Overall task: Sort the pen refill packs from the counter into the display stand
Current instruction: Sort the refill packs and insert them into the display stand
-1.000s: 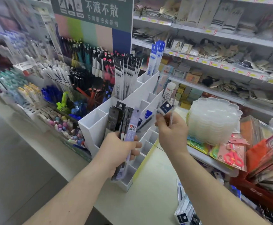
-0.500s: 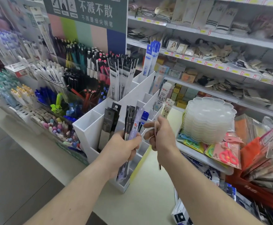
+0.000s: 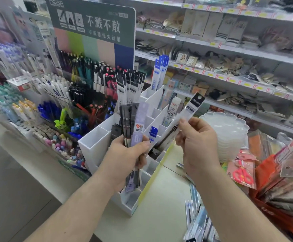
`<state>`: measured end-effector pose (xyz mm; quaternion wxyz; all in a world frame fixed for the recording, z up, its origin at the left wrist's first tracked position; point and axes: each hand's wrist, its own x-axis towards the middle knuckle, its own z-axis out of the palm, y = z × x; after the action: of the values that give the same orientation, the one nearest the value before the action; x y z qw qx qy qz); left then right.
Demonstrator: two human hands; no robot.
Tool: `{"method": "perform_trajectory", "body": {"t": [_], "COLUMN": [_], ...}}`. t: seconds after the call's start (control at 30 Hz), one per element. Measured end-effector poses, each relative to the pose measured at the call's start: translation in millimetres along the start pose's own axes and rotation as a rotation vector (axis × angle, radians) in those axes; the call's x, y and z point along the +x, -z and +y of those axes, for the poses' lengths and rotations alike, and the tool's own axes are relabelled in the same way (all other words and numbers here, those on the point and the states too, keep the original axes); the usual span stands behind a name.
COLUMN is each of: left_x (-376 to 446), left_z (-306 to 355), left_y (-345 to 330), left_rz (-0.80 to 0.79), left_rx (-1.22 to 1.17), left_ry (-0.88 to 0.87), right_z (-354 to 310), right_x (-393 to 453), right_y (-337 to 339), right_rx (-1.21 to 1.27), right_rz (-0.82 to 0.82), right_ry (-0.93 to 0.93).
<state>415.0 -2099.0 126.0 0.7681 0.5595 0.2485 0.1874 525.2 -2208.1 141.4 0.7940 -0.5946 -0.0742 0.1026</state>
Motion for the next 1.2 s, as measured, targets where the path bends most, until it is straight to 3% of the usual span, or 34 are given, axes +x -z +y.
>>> {"method": "perform_trajectory", "body": {"t": [0.13, 0.37, 0.67, 0.8, 1.0, 1.1, 1.2], "left_x": [-4.9, -7.4, -8.4, -7.6, -9.1, -9.8, -8.8], "left_z": [15.9, 30.0, 32.1, 29.2, 23.7, 19.3, 13.5], "left_y": [13.6, 35.1, 40.5, 39.6, 28.9, 22.0, 14.5], "left_rz": [0.029, 0.065, 0.07, 0.059, -0.067, -0.125, -0.167], "left_rx": [-0.073, -0.123, -0.159, -0.115, -0.101, -0.123, -0.142], "left_ry": [-0.033, -0.052, -0.049, -0.06, -0.027, 0.008, 0.06], "right_z": [-12.3, -17.6, 13.2, 17.5, 18.4, 11.9, -4.0], "right_x": [11.2, 13.5, 37.3, 42.5, 49.1, 44.7, 25.7], "right_y": [-20.0, -66.8, -101.9, -106.4, -108.2, -94.7, -67.5], "right_rx": [-0.025, -0.138, -0.573, -0.827, -0.939, -0.815, -0.392], "right_rz": [0.036, -0.13, -0.222, -0.289, -0.415, -0.357, -0.248], "right_ry": [0.189, 0.435, 0.62, 0.512, 0.354, 0.295, 0.056]}}
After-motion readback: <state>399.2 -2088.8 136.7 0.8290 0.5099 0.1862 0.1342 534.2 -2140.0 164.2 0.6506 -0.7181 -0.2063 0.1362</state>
